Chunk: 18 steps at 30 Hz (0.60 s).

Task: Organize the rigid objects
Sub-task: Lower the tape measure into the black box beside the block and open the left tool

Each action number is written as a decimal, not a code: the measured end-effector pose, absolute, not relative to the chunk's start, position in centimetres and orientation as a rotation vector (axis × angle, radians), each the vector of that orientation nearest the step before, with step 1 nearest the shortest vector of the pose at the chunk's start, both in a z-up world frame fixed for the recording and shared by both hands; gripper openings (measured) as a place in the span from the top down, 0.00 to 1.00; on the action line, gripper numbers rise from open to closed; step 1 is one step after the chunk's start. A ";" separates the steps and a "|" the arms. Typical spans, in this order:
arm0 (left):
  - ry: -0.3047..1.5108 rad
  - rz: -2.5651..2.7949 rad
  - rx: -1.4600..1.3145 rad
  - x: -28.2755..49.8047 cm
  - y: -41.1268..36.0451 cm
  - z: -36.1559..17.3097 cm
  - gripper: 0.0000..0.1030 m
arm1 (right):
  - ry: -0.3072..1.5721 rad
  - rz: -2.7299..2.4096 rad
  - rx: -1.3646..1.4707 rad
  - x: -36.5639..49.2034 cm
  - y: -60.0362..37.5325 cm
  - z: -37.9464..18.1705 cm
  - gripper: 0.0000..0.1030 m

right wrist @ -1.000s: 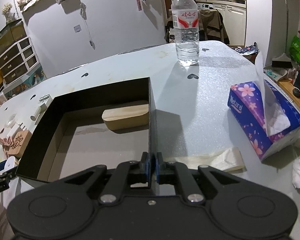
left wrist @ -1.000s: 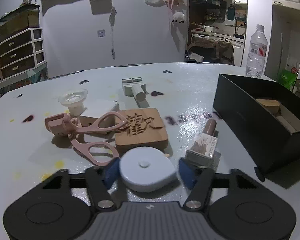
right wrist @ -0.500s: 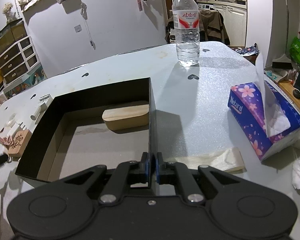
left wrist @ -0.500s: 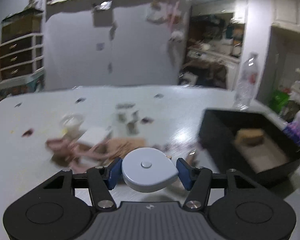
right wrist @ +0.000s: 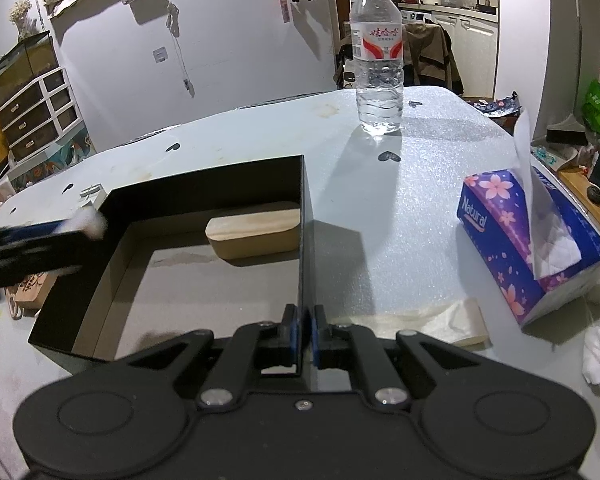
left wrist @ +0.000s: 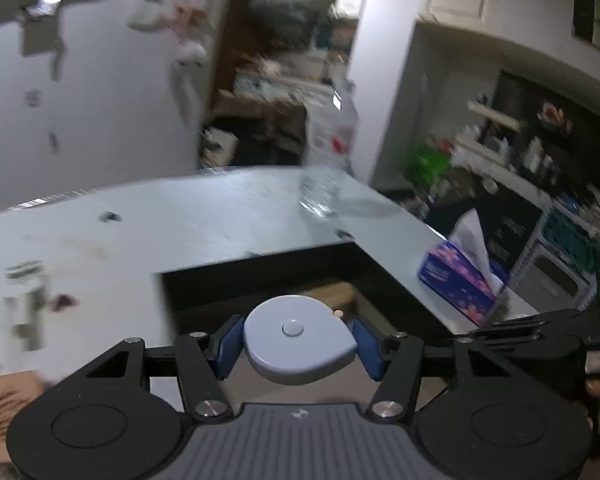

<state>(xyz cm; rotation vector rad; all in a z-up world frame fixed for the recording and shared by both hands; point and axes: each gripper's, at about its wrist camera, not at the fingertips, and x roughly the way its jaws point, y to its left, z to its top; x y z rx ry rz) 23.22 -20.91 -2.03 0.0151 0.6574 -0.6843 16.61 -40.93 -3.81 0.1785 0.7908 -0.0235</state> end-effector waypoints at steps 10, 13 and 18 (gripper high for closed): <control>0.885 -0.709 -0.079 28.0 -26.6 -5.1 0.42 | 0.791 -0.024 0.162 16.7 -40.7 -3.8 0.93; 0.929 -0.699 -0.106 28.9 -27.3 -5.8 0.42 | 0.787 -0.025 0.161 16.6 -40.7 -3.8 0.93; 0.964 -0.684 -0.128 29.9 -28.4 -6.5 0.42 | 0.786 -0.025 0.159 16.6 -40.7 -3.8 0.94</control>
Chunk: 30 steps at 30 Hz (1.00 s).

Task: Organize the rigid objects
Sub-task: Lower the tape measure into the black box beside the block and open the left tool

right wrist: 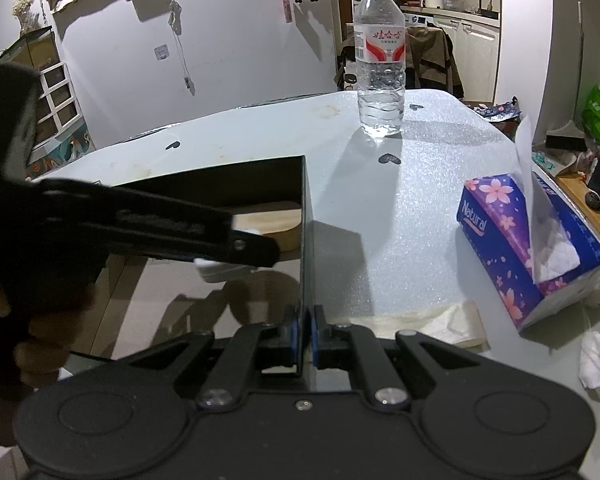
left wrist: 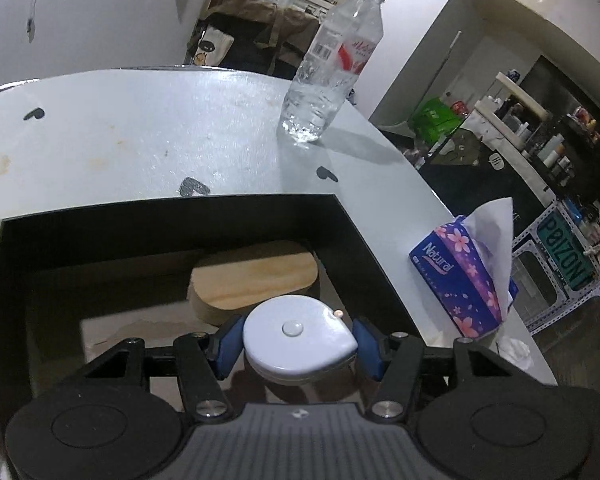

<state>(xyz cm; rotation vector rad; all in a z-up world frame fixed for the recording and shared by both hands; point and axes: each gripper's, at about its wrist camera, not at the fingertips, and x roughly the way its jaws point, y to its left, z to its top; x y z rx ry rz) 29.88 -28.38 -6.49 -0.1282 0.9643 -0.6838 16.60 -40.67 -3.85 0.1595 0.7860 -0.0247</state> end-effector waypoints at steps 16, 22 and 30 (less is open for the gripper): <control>0.966 -0.656 -0.170 29.9 -27.9 -5.9 0.22 | 0.785 -0.026 0.162 16.6 -40.8 -3.9 0.93; 0.933 -0.689 -0.123 28.7 -27.5 -5.2 0.17 | 0.786 -0.027 0.169 16.6 -40.8 -3.9 0.93; 0.880 -0.717 -0.074 27.0 -26.7 -3.9 0.11 | 0.784 -0.032 0.174 16.6 -40.8 -3.9 0.93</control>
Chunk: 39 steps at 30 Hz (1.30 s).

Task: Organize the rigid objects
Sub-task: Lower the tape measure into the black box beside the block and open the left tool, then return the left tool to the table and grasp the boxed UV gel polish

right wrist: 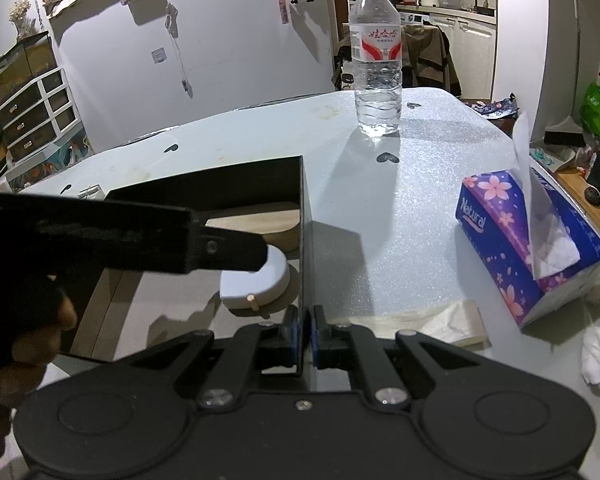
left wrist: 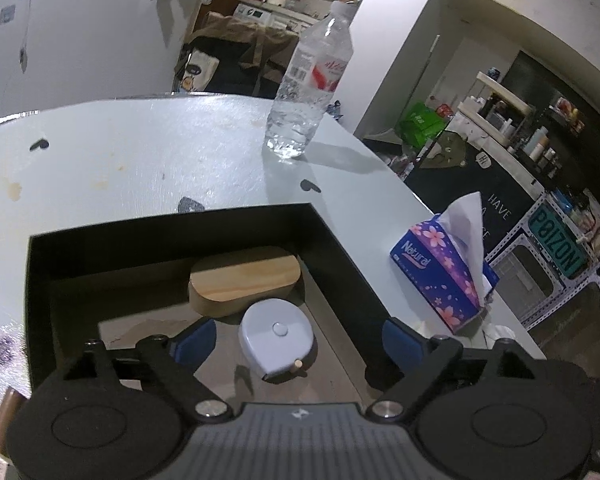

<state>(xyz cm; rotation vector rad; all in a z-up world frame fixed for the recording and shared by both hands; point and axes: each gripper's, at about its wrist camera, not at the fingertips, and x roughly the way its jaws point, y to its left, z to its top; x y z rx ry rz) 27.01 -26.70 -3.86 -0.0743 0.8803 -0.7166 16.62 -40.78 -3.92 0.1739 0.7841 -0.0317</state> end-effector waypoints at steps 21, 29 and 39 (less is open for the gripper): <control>0.615 -0.673 0.083 21.1 -21.1 -1.2 0.00 | 0.780 -0.038 0.182 16.5 -40.8 -3.9 0.93; 0.542 -0.593 0.092 19.3 -16.4 -1.4 0.00 | 0.774 -0.044 0.182 16.4 -40.7 -3.8 0.94; 0.576 -0.471 0.054 19.5 -10.3 -3.6 0.02 | 0.780 -0.038 0.265 16.4 -41.7 -3.9 0.92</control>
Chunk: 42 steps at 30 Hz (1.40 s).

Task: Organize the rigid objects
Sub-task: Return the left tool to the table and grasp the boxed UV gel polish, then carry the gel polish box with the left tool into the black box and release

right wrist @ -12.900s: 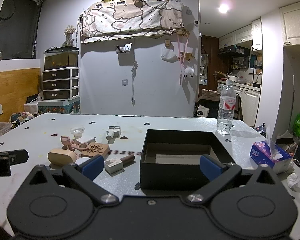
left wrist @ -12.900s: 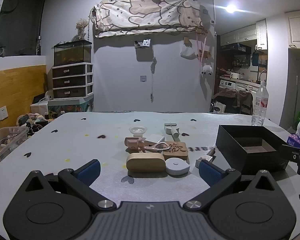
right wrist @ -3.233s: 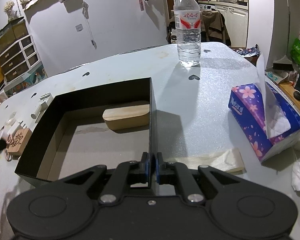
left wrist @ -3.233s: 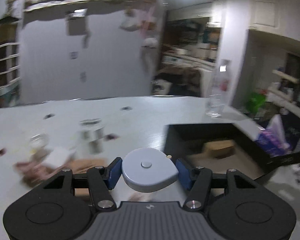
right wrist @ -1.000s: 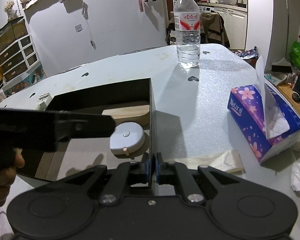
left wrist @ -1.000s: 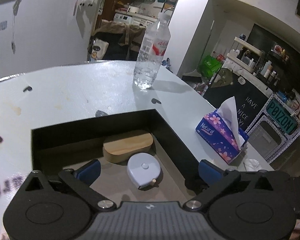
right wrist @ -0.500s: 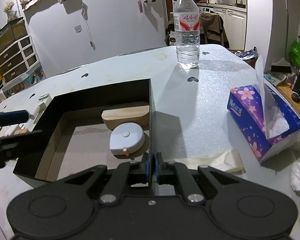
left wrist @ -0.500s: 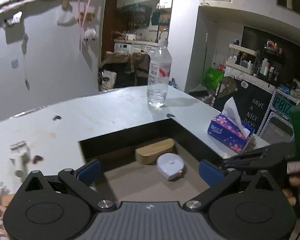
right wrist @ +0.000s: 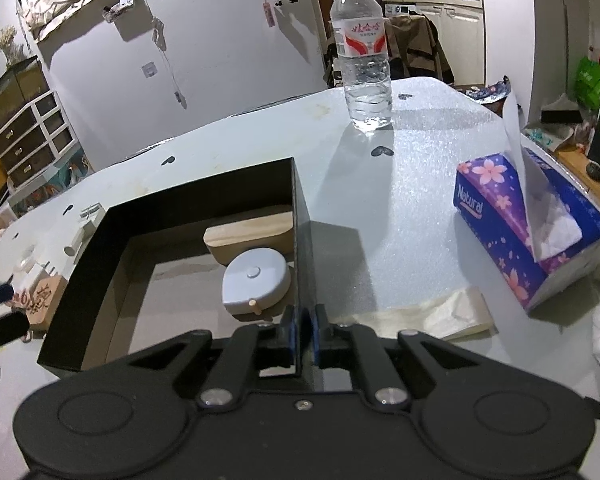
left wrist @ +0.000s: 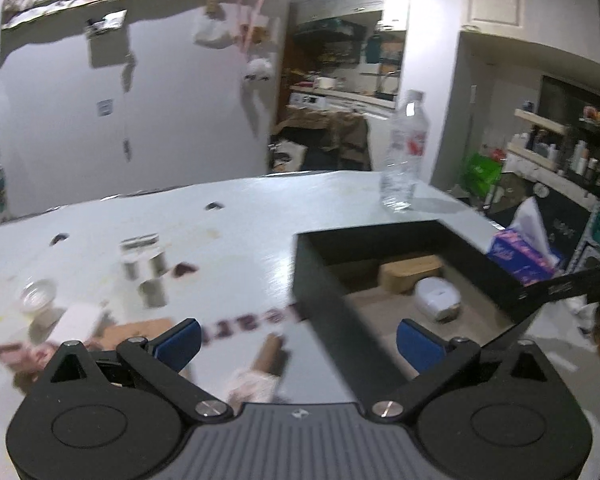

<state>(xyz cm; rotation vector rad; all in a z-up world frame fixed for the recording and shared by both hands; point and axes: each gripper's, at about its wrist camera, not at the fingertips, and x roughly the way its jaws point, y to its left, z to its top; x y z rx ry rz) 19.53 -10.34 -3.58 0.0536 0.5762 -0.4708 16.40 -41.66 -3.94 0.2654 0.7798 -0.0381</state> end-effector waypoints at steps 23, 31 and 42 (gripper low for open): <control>0.703 -0.485 0.202 22.3 -10.6 -8.4 0.56 | 0.779 -0.028 0.249 16.6 -41.5 -4.1 0.91; 0.706 -0.422 0.126 21.4 -9.4 -8.2 0.67 | 0.777 -0.027 0.239 16.6 -41.5 -4.2 0.92; 0.572 -0.385 -0.151 20.7 -6.6 -3.8 0.68 | 0.778 -0.025 0.235 16.5 -41.4 -4.2 0.92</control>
